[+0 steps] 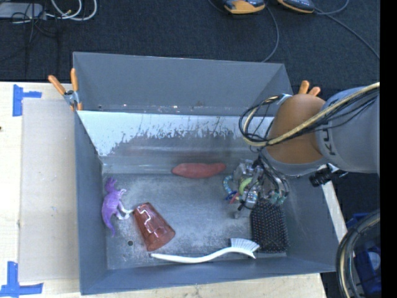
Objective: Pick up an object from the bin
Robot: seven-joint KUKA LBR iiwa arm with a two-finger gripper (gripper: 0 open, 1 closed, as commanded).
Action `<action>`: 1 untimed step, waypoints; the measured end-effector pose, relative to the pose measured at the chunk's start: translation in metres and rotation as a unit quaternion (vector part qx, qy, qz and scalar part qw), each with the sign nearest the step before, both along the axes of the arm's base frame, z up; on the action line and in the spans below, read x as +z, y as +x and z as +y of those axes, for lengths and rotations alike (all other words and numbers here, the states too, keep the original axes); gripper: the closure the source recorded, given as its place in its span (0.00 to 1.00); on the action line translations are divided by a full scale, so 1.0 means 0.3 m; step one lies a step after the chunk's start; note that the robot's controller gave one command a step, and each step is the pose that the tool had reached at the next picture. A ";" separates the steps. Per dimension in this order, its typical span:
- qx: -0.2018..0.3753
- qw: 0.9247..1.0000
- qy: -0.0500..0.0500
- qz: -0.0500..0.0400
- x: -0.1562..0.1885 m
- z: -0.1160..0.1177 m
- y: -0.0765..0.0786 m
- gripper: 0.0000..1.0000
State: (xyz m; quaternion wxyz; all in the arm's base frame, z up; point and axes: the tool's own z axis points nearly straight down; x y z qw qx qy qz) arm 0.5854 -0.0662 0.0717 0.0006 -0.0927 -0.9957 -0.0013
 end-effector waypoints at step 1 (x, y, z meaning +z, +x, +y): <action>-0.054 0.999 0.001 0.002 -0.007 -0.035 -0.020 1.00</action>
Offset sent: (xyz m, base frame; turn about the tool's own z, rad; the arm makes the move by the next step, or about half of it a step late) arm 0.0000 0.0000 0.0000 0.0000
